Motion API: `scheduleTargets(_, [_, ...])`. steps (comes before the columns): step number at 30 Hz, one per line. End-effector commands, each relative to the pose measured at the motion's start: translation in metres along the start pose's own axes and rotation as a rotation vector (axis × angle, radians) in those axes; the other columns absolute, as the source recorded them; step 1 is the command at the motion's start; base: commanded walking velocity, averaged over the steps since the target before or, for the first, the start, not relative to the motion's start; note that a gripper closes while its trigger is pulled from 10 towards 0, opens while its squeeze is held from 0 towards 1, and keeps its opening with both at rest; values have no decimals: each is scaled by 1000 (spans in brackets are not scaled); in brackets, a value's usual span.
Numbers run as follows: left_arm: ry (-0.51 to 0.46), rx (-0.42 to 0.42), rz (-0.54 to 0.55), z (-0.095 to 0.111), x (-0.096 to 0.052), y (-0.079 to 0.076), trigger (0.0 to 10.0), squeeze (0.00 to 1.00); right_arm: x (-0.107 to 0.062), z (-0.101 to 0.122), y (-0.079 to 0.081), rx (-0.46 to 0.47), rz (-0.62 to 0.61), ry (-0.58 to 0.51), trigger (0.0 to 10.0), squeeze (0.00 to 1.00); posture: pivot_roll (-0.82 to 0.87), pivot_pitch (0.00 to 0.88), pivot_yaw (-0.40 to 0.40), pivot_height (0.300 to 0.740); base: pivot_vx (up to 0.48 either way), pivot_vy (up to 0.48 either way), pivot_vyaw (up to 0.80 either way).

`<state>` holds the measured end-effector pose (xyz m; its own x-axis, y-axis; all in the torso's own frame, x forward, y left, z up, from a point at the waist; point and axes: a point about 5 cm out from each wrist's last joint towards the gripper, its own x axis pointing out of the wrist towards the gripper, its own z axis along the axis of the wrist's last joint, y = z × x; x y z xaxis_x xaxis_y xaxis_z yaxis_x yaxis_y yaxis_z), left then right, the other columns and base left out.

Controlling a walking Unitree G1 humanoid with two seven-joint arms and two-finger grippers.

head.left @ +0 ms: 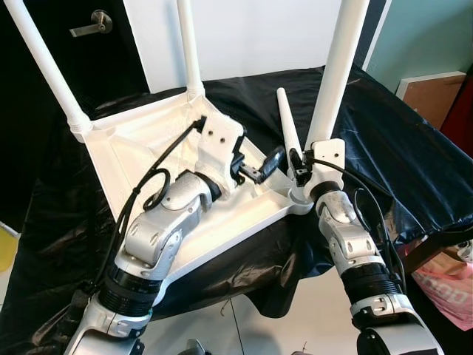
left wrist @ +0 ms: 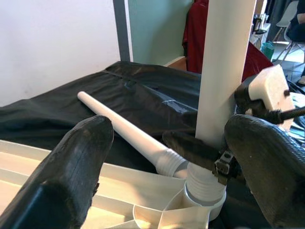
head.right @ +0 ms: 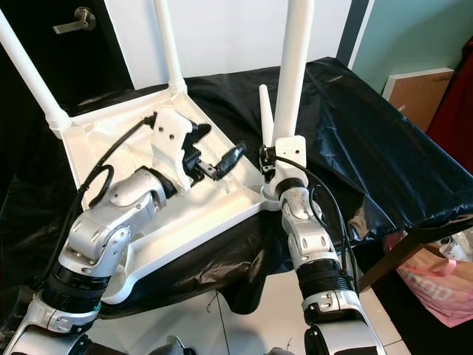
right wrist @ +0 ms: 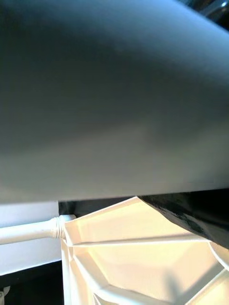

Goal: Building children table

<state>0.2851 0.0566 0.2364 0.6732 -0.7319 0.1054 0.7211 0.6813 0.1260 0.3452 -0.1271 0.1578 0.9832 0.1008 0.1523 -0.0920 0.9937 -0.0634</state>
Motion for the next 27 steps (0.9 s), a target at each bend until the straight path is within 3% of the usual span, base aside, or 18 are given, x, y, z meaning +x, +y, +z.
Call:
scheduleTargets(1, [45,-6,-223,-8,-5,-19,10000,0,0,-4,-2,5,-2,5,10000,0,-35,30,9,740,0,0,0])
scheduleTargets(11, [148,21,-341,-27,-13,-36,10000,0,4,-9,-2,-3,7,28,10000,0,-49,28,26,740,0,0,0])
scheduleTargets(27, [170,33,-360,-29,-13,-41,10000,0,-6,-30,-3,-9,24,62,10000,0,-68,33,21,740,0,0,0])
